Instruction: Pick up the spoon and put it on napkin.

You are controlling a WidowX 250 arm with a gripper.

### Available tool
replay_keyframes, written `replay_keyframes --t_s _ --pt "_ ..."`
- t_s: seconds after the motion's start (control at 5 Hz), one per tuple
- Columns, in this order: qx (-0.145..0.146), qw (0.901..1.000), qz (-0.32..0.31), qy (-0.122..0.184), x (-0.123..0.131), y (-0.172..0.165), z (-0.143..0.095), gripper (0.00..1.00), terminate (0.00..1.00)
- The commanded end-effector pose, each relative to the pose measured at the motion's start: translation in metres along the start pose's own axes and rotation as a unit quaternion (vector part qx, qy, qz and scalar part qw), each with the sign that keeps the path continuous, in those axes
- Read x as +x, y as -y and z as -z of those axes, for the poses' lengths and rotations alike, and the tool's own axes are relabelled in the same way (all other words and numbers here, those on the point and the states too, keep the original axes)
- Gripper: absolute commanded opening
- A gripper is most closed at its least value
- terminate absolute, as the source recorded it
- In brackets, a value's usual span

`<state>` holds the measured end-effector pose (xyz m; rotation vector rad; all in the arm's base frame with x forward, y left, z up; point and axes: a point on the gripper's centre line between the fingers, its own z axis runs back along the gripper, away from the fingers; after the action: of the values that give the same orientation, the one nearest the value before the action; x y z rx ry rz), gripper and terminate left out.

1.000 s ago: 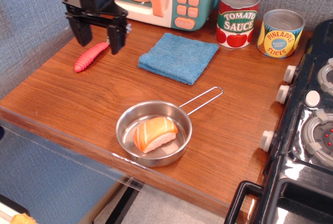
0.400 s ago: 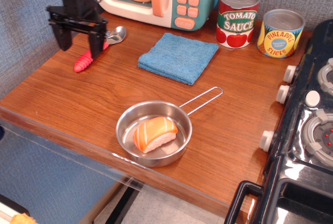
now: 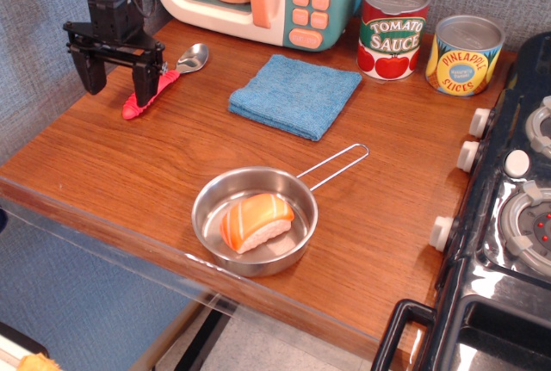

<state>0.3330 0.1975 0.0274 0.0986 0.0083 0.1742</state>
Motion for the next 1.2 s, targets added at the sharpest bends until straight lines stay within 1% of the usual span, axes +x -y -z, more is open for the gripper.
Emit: replay_keyframes --t_s 0.0,0.2,0.4,0.6,0.8,1.0 --pt "-0.002 0.9991 0.018 0.038 0.015 0.009 -0.009 1.0 0.0" --pt "-0.002 0.999 0.022 0.04 0.018 0.014 -0.006 1.0 0.0" --pt "-0.005 0.9989 0.009 0.045 0.015 0.012 -0.004 0.0 0.0" --pt "-0.002 0.9992 0.009 0.04 0.014 0.011 -0.003 0.0 0.0" --pt "-0.005 0.9992 0.009 0.037 0.013 0.012 -0.002 0.0 0.0" --pt "-0.005 0.9988 0.018 0.045 0.013 0.015 -0.012 0.0 0.0"
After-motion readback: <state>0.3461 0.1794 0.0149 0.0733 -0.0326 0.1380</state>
